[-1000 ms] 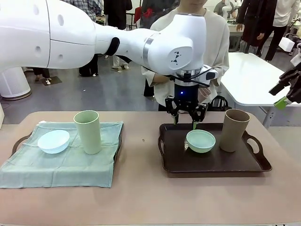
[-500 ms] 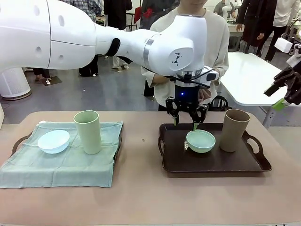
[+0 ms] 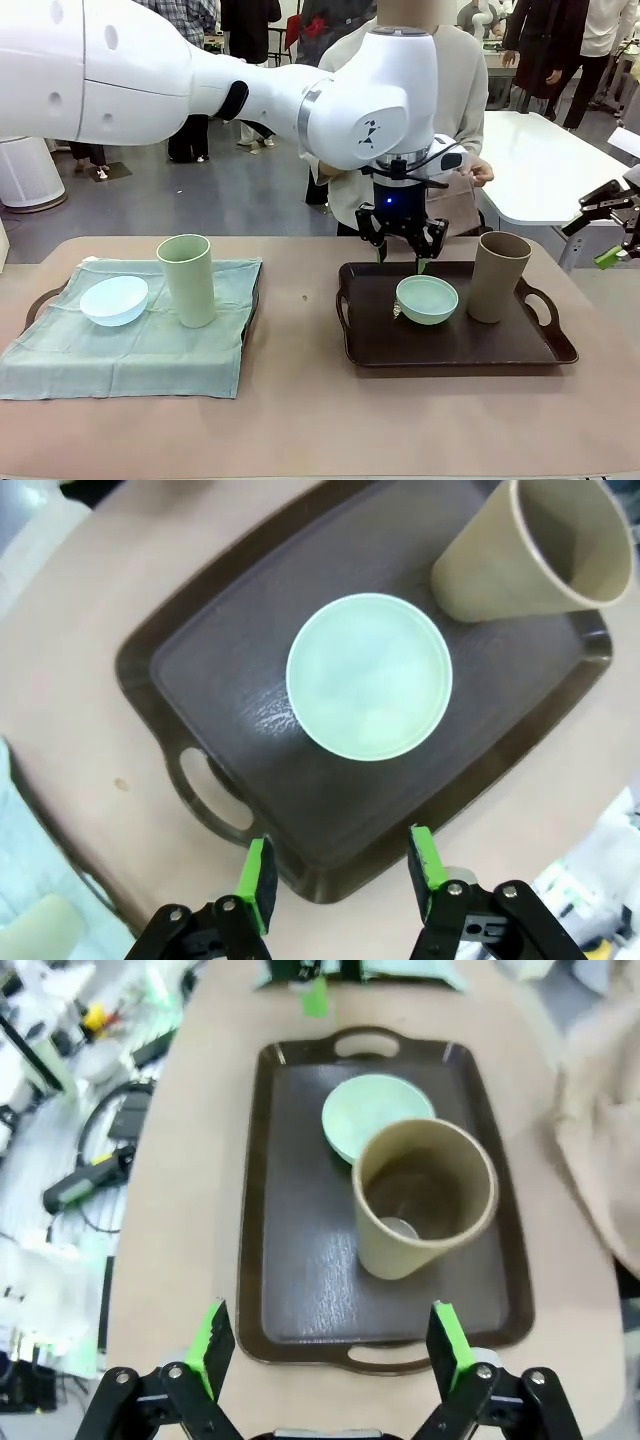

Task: Set up a tray with a mat and arrange the tableware.
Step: Pick up the Picnic Bowl and Reusable plastic cup from the Handle tray in front of the human's position and hold them in the air.

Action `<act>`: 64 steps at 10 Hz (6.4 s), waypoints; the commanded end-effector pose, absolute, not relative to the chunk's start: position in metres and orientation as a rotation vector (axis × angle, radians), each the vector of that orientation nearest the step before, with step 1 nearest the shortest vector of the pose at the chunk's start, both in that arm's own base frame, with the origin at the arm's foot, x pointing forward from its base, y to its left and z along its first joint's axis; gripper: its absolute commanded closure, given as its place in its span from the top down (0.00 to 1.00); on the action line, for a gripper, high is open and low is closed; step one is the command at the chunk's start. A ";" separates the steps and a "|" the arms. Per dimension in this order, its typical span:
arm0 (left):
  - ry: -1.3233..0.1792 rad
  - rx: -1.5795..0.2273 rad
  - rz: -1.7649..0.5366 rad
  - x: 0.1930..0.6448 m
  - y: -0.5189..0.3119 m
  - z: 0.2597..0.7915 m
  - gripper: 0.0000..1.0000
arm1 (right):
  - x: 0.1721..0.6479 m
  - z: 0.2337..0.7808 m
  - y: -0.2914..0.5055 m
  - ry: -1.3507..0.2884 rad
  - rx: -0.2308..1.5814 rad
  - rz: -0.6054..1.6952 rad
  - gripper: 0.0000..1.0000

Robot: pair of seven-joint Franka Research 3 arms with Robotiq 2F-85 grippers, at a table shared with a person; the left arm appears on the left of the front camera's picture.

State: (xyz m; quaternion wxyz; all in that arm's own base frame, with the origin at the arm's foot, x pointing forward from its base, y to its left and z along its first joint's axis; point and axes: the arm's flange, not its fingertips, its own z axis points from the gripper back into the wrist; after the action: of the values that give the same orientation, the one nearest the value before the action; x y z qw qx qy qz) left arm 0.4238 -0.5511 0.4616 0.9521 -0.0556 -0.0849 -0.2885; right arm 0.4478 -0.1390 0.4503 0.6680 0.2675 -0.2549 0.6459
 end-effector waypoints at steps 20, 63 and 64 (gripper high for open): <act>-0.319 -0.143 -0.387 0.444 -0.549 0.432 0.70 | 0.526 0.371 -0.111 -0.487 0.672 1.392 1.00; -0.295 -0.127 -0.262 0.435 -0.538 0.498 0.00 | 0.446 0.467 -0.017 -0.483 0.565 1.544 0.00; -0.318 -0.128 -0.267 0.428 -0.539 0.513 0.00 | 0.433 0.489 -0.015 -0.505 0.553 1.555 0.00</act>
State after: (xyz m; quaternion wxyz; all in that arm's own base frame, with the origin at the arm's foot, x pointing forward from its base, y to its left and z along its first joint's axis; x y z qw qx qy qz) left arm 0.4416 -0.5405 0.5200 0.9766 -0.0777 -0.1414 -0.1420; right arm 0.4487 -0.0203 0.4843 0.6456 0.2484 -0.2238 0.6866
